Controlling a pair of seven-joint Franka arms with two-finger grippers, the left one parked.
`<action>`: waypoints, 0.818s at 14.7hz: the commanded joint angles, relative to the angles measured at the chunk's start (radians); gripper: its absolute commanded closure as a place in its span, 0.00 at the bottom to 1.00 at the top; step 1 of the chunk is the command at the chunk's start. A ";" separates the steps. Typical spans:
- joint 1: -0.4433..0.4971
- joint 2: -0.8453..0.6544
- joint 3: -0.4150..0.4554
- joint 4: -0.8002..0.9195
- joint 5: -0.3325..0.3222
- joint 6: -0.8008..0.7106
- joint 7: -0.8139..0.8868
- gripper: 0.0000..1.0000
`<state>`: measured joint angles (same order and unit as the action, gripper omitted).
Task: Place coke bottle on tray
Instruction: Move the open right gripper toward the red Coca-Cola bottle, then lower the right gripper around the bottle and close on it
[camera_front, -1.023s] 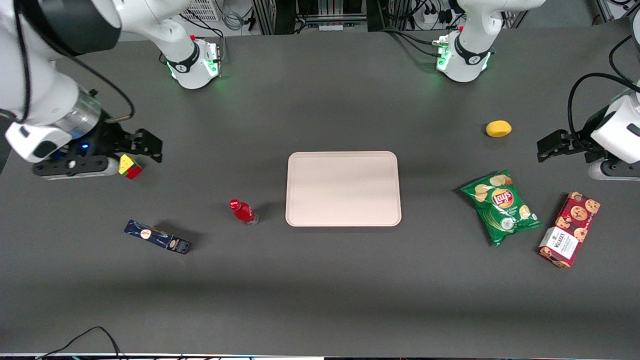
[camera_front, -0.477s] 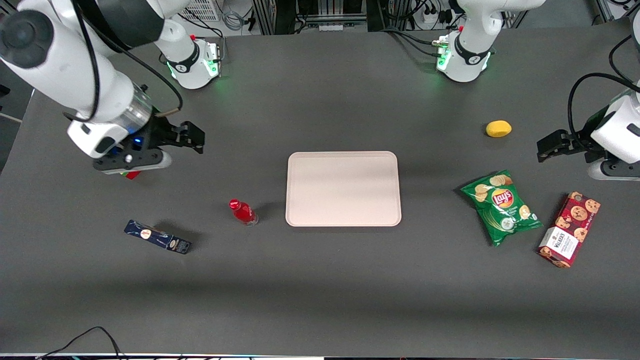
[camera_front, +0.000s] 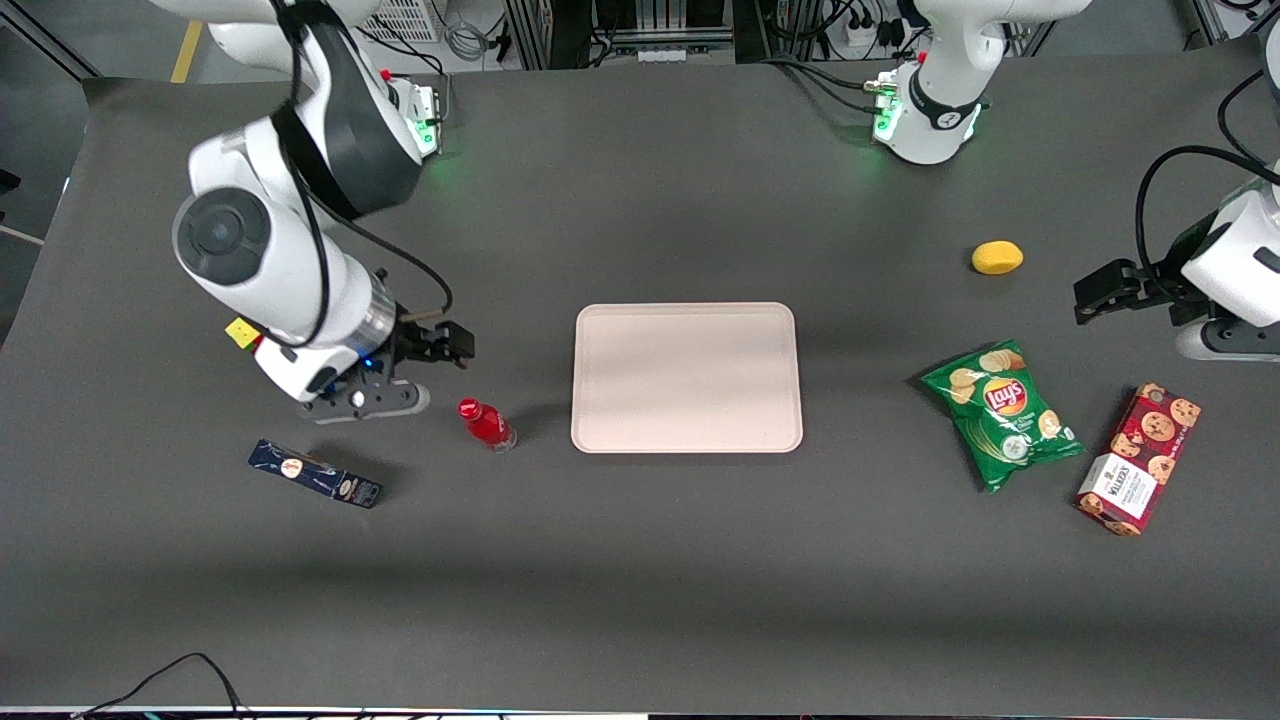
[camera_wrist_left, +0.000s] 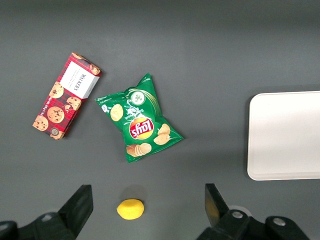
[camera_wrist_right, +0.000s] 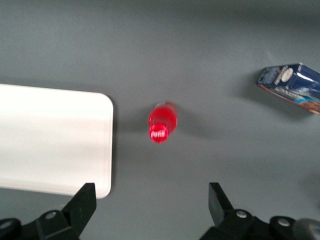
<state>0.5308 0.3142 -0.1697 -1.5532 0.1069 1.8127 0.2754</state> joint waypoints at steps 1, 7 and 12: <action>-0.009 0.068 0.010 0.019 -0.032 0.083 -0.051 0.00; -0.009 0.144 0.027 -0.007 -0.023 0.192 -0.058 0.00; -0.018 0.169 0.029 -0.056 0.005 0.278 -0.111 0.00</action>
<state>0.5278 0.4786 -0.1511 -1.5995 0.0944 2.0664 0.2107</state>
